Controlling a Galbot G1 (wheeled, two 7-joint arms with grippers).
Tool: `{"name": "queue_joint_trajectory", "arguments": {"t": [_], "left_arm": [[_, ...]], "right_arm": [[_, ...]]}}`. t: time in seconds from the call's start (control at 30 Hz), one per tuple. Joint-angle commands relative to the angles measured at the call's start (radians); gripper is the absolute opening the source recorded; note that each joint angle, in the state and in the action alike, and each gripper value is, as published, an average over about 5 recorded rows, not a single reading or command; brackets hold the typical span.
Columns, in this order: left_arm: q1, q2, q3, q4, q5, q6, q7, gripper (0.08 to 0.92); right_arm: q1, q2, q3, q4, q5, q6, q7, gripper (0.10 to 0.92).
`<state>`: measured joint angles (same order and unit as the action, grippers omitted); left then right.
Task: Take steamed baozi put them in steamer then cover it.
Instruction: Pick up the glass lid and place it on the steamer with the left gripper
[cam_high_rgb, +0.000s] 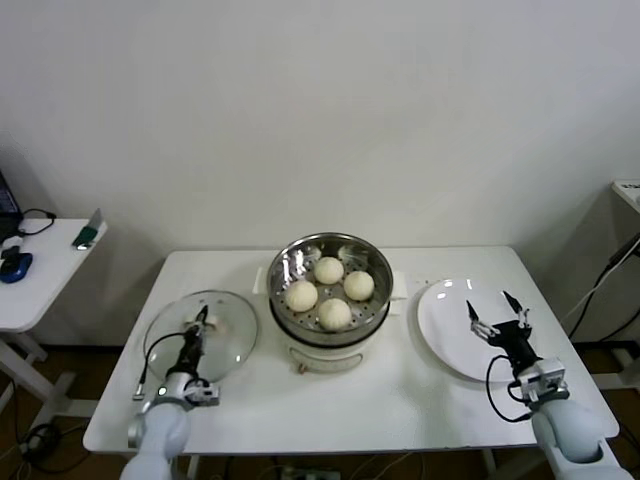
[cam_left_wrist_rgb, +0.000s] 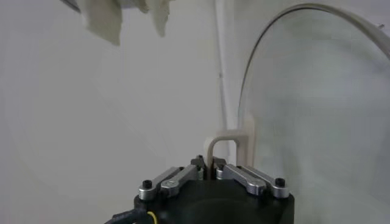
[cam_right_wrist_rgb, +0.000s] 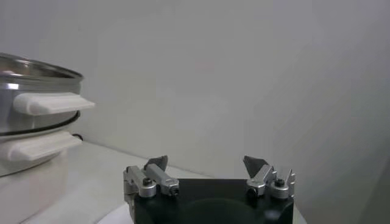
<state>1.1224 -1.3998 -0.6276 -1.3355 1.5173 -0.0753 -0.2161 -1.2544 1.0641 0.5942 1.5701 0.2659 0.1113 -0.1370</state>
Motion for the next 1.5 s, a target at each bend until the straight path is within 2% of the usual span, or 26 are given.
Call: {"name": "queue_joint_trajectory", "arguments": {"t": [0.03,0.13,0.37,0.57,0.77,0.87,0.97,1.07,1.27,1.4,1.5], "left_arm": [[0.102,0.056,-0.001,-0.262,-0.137,0.039,0.028,0.147],[0.162,0.083,-0.005,-0.378,-0.172,0.088,0.05,0.147],[0.331,0.151,-0.015,-0.643,-0.21,0.294,0.123,0.147],[0.405,0.232,0.017,-0.813,-0.258,0.434,0.15,0.147],[0.348,0.391,0.172,-0.877,-0.341,0.594,0.169,0.147],[0.249,0.475,0.292,-0.879,-0.348,0.668,0.203,0.147],[0.132,0.521,0.436,-0.87,-0.346,0.735,0.257,0.147],[0.015,0.51,0.555,-0.85,-0.33,0.789,0.329,0.147],[-0.198,0.378,0.709,-0.775,-0.233,0.852,0.494,0.147],[-0.252,0.272,0.754,-0.705,-0.15,0.861,0.556,0.147],[-0.271,0.202,0.783,-0.649,-0.103,0.861,0.572,0.147]], "right_arm": [[0.002,-0.006,-0.001,-0.005,-0.008,0.006,-0.004,0.823],[0.006,-0.011,-0.003,-0.008,-0.008,0.008,-0.007,0.823],[0.025,-0.02,-0.005,-0.027,-0.014,0.015,-0.01,0.823],[0.049,-0.02,-0.019,-0.051,-0.03,0.023,-0.013,0.823],[0.08,-0.02,-0.048,-0.074,-0.046,0.023,-0.014,0.823],[0.092,-0.014,-0.059,-0.078,-0.05,0.02,-0.01,0.823],[0.102,-0.005,-0.066,-0.088,-0.059,0.019,-0.006,0.823],[0.111,-0.002,-0.077,-0.103,-0.07,0.02,-0.005,0.823],[0.125,0.008,-0.081,-0.123,-0.085,0.022,-0.004,0.823],[0.124,0.009,-0.068,-0.127,-0.087,0.024,-0.003,0.823],[0.116,0.006,-0.048,-0.131,-0.087,0.03,-0.005,0.823]]}}
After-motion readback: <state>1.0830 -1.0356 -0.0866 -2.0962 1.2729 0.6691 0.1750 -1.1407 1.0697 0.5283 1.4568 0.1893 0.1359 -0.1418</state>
